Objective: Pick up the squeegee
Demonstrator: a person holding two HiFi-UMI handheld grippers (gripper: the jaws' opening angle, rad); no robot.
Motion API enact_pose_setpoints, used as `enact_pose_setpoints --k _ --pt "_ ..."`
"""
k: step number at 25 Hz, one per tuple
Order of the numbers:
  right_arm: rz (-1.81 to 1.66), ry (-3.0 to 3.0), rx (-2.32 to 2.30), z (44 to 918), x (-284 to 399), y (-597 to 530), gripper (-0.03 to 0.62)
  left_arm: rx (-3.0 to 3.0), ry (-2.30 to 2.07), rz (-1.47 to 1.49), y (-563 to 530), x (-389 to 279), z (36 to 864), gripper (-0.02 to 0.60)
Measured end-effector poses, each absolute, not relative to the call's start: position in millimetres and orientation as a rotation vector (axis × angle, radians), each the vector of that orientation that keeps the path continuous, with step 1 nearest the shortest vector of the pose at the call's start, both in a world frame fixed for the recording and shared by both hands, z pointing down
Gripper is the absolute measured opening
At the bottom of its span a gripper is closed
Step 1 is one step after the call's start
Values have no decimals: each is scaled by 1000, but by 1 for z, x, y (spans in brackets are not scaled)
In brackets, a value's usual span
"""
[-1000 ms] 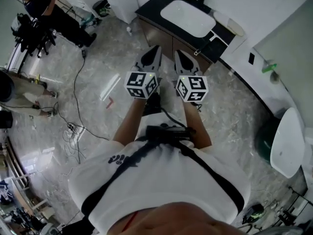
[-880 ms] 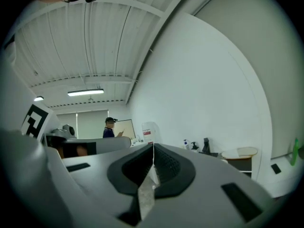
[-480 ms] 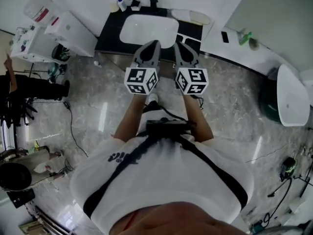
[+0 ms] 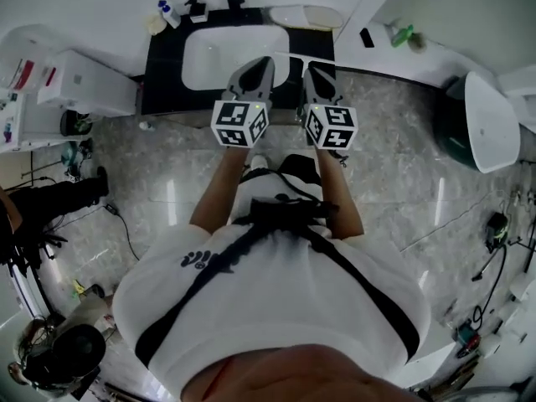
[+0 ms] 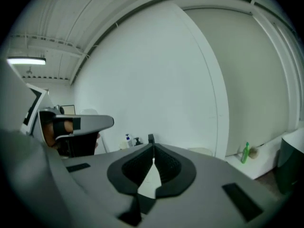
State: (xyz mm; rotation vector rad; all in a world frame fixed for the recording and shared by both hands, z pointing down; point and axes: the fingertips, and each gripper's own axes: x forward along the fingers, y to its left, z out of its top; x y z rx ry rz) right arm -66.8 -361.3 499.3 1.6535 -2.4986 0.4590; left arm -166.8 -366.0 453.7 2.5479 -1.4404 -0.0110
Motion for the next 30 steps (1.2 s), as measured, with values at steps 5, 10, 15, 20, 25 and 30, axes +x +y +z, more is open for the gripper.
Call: enact_pose_setpoints --k 5,10,15,20,25,30 --pt "639 -2294 1586 597 -40 -388 9 2551 -1265 -7 -401 -135 511 9" --pt "786 -2089 1502 687 -30 -408 9 2474 -1258 75 -432 -136 571 9" --pt "875 -1987 1422 749 -29 -426 101 2400 -1260 191 -454 -130 625 9" --pt "891 -1914 1424 783 -27 -448 121 2343 -1264 230 -471 -129 653 9" --pt "939 -1862 1435 812 -30 -463 121 2300 -1265 248 -481 -131 671 9" --pt "1008 -1800 1457 833 -30 -467 121 2283 -1263 252 -483 -134 677 9"
